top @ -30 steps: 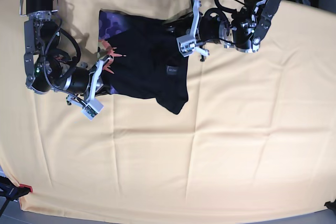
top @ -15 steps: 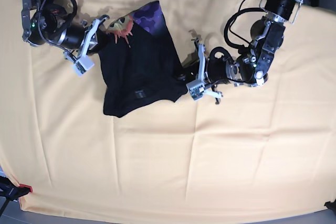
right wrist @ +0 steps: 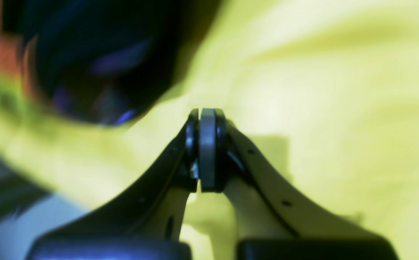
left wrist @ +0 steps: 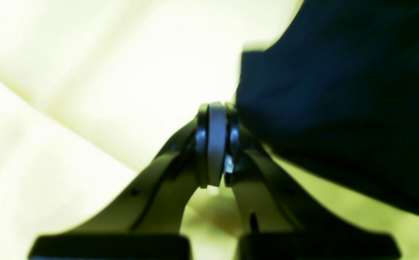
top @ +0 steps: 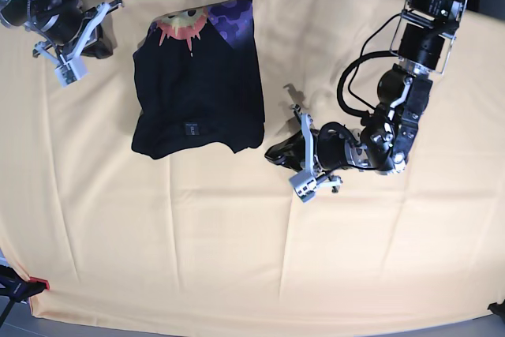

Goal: Fold the T-shirt properly
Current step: 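Smooth the bundle's sides with both grippers, then open and withdraw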

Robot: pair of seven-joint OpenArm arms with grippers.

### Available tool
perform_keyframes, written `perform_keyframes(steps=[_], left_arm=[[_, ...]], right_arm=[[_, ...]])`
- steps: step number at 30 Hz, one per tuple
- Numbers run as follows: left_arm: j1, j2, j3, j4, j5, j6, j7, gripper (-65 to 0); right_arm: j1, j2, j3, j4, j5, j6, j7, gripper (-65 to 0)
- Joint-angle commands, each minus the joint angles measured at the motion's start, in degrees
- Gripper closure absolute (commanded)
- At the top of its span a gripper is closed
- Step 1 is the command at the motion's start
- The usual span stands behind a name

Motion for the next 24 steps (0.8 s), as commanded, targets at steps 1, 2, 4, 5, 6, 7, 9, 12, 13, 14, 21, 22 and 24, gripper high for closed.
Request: perform_keyframes(steps=[1, 2, 4, 5, 6, 7, 9, 12, 13, 14, 21, 22, 24], left_arm=[[-1.40, -0.68, -0.55, 3.13, -4.09, -0.39, 1.03, 0.0], [-1.36, -1.20, -0.76, 5.18, -7.21, -0.63, 3.87, 0.0], [-1.22, -2.32, -1.29, 9.05, -14.01, -0.93, 8.76, 0.0], [-1.20, -2.64, -1.51, 10.64, -18.21, -0.93, 10.69, 0.0], [-1.22, -2.69, -1.62, 11.87, -23.02, -0.93, 12.72, 0.0], [-1.20, -2.47, -1.60, 12.61, -27.36, -0.93, 14.62, 0.0], [-0.85, -1.16, -1.38, 12.90, -31.21, -0.93, 17.11, 0.0], [2.34, 1.73, -1.38, 12.72, -29.49, -0.93, 16.55, 0.0], [3.58, 2.80, -1.38, 12.52, -27.28, -0.93, 15.54, 0.0], [4.74, 3.82, -1.38, 12.15, -23.82, -0.93, 14.16, 0.0], [10.38, 4.59, -1.38, 5.86, 1.95, -0.93, -3.26, 0.0], [10.86, 4.17, -1.38, 4.48, 3.41, -0.93, -4.74, 0.0], [10.97, 3.65, -1.40, 2.12, 4.09, -0.93, -5.51, 0.0]], right_arm=[[-0.26, -0.42, 1.20, 1.20, 1.84, 0.55, 1.81, 0.0], [-0.17, -1.29, 2.08, 1.20, 3.67, 2.05, 3.06, 0.0], [0.09, -2.99, 2.34, 1.18, 8.15, 7.19, 5.05, 0.0], [0.33, -3.76, 2.10, 1.18, 10.82, 10.21, 5.03, 0.0], [0.70, -4.59, 1.68, 1.18, 13.07, 11.27, 4.79, 0.0], [1.18, -5.38, 1.18, 1.14, 14.53, 11.27, 4.07, 0.0], [2.45, -6.86, -0.39, 1.07, 14.99, 11.27, 3.17, 0.0], [2.78, -7.96, -3.54, 0.37, 14.45, 11.27, 2.84, 0.0], [2.80, -8.02, -4.83, -0.13, 13.20, 11.27, 2.84, 0.0], [2.86, -8.00, -6.12, -0.83, 11.02, 11.27, 2.89, 0.0], [3.72, -8.00, -9.38, -7.10, -0.46, 11.27, 2.89, 0.0], [3.72, -8.00, -9.35, -7.67, -1.64, 11.27, 2.91, 0.0], [3.76, -7.98, -9.35, -7.76, -3.34, 11.27, 2.91, 0.0]])
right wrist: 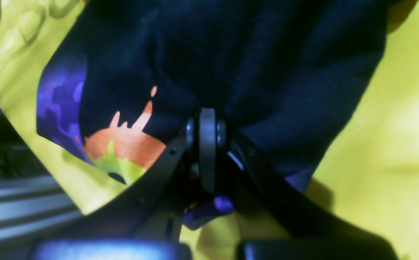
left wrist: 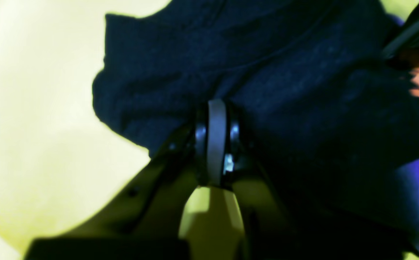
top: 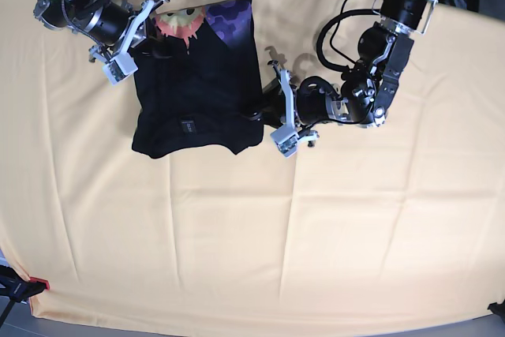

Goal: Fold the T-shirt properly
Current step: 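Smooth the bundle's sides with both grippers, then open and withdraw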

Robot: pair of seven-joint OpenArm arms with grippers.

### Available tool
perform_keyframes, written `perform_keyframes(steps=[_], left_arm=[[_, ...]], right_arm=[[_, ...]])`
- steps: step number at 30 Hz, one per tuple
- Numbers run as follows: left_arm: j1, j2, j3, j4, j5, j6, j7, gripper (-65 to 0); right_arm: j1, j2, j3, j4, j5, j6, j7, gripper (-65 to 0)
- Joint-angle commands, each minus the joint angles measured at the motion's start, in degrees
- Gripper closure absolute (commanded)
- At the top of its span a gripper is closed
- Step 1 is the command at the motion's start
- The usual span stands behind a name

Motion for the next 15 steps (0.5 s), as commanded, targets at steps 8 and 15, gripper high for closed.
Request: perform_keyframes(steps=[8, 15], left_arm=[[-3.65, -6.21, -1.57, 8.39, -13.70, -0.23, 11.06, 0.0], [0.48, -11.39, -8.44, 21.44, -35.67, -0.23, 26.77, 0.0]], right_arm=[[0.11, 0.59, 4.17, 8.59, 10.08, -0.14, 1.55, 0.0], [0.07, 0.59, 17.59, 12.55, 27.39, -0.14, -3.63, 0.0]])
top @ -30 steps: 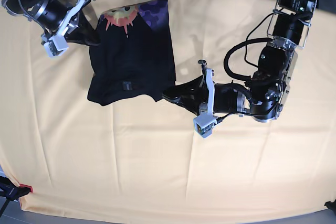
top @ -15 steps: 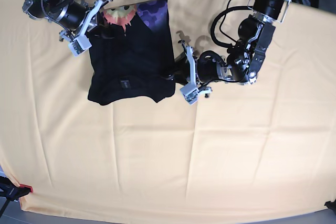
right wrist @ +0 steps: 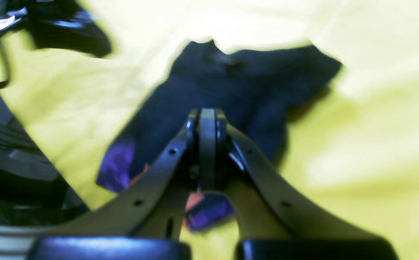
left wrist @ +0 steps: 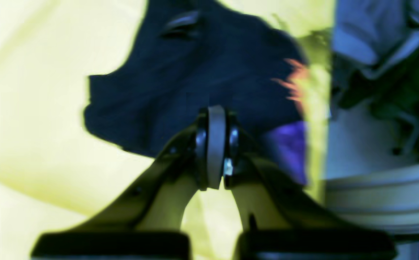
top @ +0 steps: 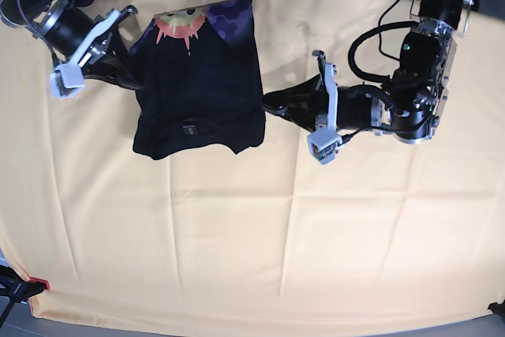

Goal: Fold the T-shirt properly

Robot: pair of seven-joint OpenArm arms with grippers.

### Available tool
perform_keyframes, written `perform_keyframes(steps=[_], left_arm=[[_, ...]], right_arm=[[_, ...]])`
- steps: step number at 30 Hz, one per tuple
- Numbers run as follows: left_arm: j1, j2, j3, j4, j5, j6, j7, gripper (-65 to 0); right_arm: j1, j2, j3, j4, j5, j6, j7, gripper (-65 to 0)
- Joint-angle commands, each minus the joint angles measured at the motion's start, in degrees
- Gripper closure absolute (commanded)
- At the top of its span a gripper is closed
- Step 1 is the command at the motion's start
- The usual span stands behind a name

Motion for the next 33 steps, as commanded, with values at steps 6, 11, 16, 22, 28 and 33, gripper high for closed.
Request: perform_keyframes(steps=[6, 11, 16, 22, 28, 33], left_arm=[[10.32, -2.82, -11.61, 8.52, -4.90, -0.34, 0.31, 0.0], [20.81, -2.93, -22.34, 15.74, -7.76, -0.34, 5.57, 0.0], [32.46, -2.91, -33.03, 23.39, -13.38, 0.28, 10.95, 0.0], [50.86, -2.89, -44.63, 32.26, -14.10, 4.17, 14.38, 0.0], [70.55, -2.73, -50.14, 32.96, -12.70, 4.07, 14.84, 0.0], [82.14, 0.76, -50.12, 31.50, -6.34, 1.97, 14.69, 0.0]], right_arm=[[-3.48, 0.55, 15.52, 0.96, 18.00, 0.34, -12.96, 0.0], [-10.95, 0.55, 24.04, 1.18, 18.00, 0.34, -13.29, 0.0], [-18.45, 0.55, 29.33, 1.18, 18.00, 0.34, -15.80, 0.0], [-28.87, 0.24, 30.77, 1.18, 18.00, 0.34, -17.11, 0.0], [-40.98, 0.26, 30.75, 0.85, 18.00, 0.34, -17.11, 0.0], [-45.48, 0.74, 27.04, -2.58, 18.00, 0.34, -17.11, 0.0]])
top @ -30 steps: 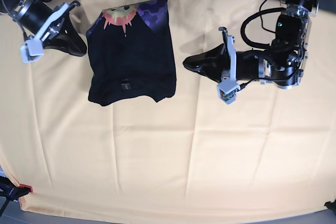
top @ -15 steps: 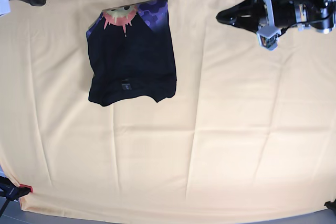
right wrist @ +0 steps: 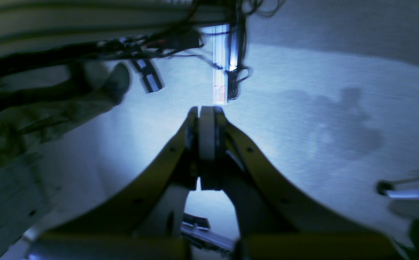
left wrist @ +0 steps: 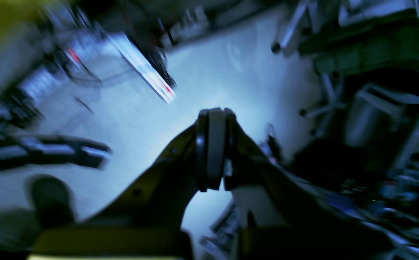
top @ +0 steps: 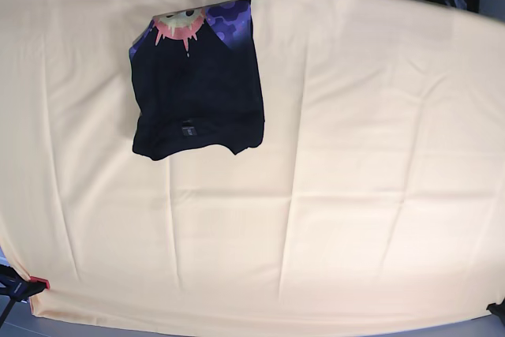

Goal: Fold the T-shirt properly

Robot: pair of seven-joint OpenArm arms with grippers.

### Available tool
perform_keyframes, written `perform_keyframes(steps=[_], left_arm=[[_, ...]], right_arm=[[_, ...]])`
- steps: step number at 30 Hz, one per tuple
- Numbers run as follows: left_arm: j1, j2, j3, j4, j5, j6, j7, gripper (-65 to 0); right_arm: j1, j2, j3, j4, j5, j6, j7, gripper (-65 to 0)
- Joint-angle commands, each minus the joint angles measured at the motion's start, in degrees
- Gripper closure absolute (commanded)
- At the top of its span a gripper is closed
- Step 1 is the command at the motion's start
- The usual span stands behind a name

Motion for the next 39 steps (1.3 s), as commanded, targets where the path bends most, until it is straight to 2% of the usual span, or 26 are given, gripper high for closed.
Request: perform_keyframes(steps=[1, 6, 8, 10, 12, 18, 22, 26, 28, 29, 31, 34, 36, 39], left_arm=[[1.09, 0.39, -0.33, -0.96, -0.70, -0.31, 0.17, 0.0], [1.09, 2.54, 2.08, -12.04, -0.59, -0.33, -3.26, 0.0], [0.15, 2.51, 5.38, -17.49, 0.81, -0.35, -4.52, 0.0], [-3.02, 2.54, 9.70, -23.04, 4.72, -0.35, -5.22, 0.0], [-6.29, 2.54, 14.27, -29.31, 9.18, -0.28, -8.26, 0.0], [-16.87, 2.56, 25.57, -48.52, 17.55, -0.28, -17.03, 0.0], [-23.71, 3.50, 31.61, -60.59, 27.08, -0.31, -29.05, 0.0], [-31.01, 6.80, 36.24, -72.74, 41.86, -0.26, -47.39, 0.0], [-35.01, 8.22, 38.32, -78.73, 49.68, -0.20, -57.09, 0.0], [-37.05, 8.92, 39.30, -81.59, 53.02, 0.00, -61.31, 0.0], [-41.03, 10.49, 41.13, -86.88, 58.90, 2.89, -67.98, 0.0], [-46.45, 13.62, 44.52, -93.72, 65.40, 11.67, -75.14, 0.0], [-49.13, 15.76, 47.41, -97.35, 67.36, 17.81, -78.09, 0.0], [-51.32, 18.75, 51.39, -100.63, 67.28, 24.90, -79.82, 0.0]], right_arm=[[-0.94, 1.03, -1.49, -0.59, 1.04, 0.01, 0.38, 0.0], [-0.94, 2.78, -14.84, -9.99, 0.20, 0.01, 0.38, 0.0], [-0.94, 4.33, -21.05, -14.58, -6.45, 0.01, 4.04, 0.0], [-0.02, 6.34, -27.32, -19.61, -13.42, 0.01, 8.87, 0.0], [3.58, 7.50, -32.92, -25.14, -20.17, 0.01, 13.55, 0.0], [15.32, 7.65, -45.44, -43.19, -36.44, 0.01, 25.03, 0.0], [22.34, 7.63, -52.06, -56.59, -47.43, 0.01, 39.95, 0.0], [30.80, 7.30, -58.18, -69.99, -59.28, 0.01, 56.50, 0.0], [35.23, 6.75, -61.26, -75.36, -62.97, 0.01, 62.36, 0.0], [37.40, 6.27, -62.53, -77.61, -64.89, -1.46, 64.06, 0.0], [41.35, 5.03, -64.92, -81.02, -68.43, -5.81, 66.10, 0.0], [45.99, 2.93, -67.78, -83.97, -70.75, -13.55, 69.16, 0.0], [48.50, 1.25, -69.26, -84.78, -70.97, -16.83, 69.75, 0.0], [50.99, -1.75, -71.43, -84.98, -73.02, -20.65, 70.18, 0.0]])
